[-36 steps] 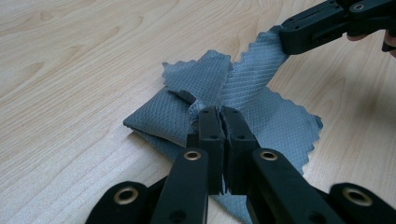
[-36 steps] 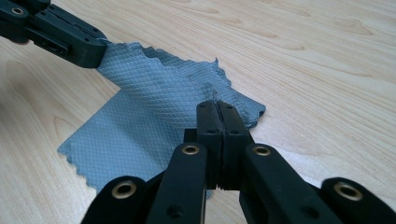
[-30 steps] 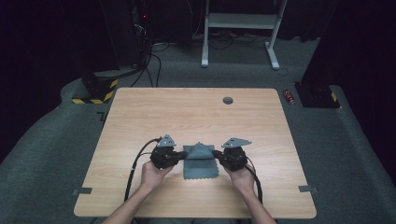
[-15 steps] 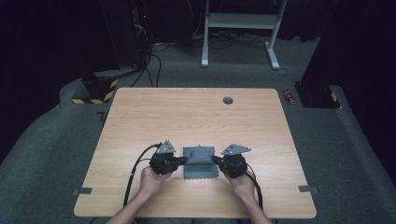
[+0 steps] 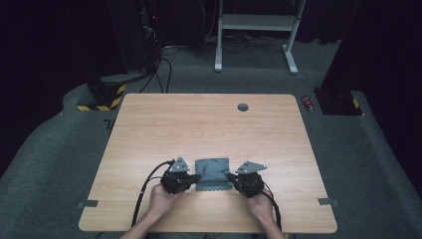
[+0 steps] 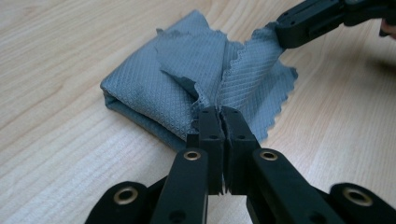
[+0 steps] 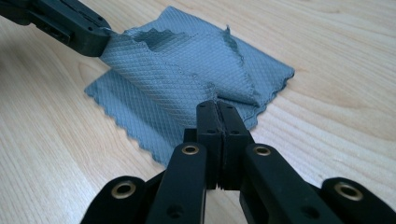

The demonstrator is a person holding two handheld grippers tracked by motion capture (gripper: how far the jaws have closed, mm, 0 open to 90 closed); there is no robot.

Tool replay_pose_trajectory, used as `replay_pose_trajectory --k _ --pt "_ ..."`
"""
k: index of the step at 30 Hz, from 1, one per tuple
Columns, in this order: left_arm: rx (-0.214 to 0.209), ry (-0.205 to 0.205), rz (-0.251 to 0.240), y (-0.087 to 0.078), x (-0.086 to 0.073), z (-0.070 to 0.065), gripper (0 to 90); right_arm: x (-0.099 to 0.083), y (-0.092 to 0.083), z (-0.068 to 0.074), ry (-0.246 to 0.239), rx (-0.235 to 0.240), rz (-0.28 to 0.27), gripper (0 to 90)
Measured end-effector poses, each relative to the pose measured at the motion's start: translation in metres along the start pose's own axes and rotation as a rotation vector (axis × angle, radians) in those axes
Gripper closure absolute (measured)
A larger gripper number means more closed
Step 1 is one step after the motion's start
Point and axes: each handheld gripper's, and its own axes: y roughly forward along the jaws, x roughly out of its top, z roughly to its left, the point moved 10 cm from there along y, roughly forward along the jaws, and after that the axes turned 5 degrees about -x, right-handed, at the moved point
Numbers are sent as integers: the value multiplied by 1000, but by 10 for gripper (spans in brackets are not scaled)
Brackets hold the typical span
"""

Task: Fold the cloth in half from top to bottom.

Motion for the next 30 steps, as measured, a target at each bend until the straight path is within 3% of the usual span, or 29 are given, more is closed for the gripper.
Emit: replay_pose_trajectory --k 7,12,19,24,30 --pt "0 -2 22 8 -13 -6 875 -16 4 4 -27 -7 35 886" --pt "-5 -14 18 8 -19 -7 851 -23 3 4 5 16 48 801" --pt "-6 -15 18 9 -21 -10 805 13 -4 0 49 35 -33 728" --pt "-6 -18 15 9 -22 -11 765 32 20 -4 75 30 17 699" --pt "-13 -27 17 8 -24 -15 735 36 53 -10 110 27 88 659"
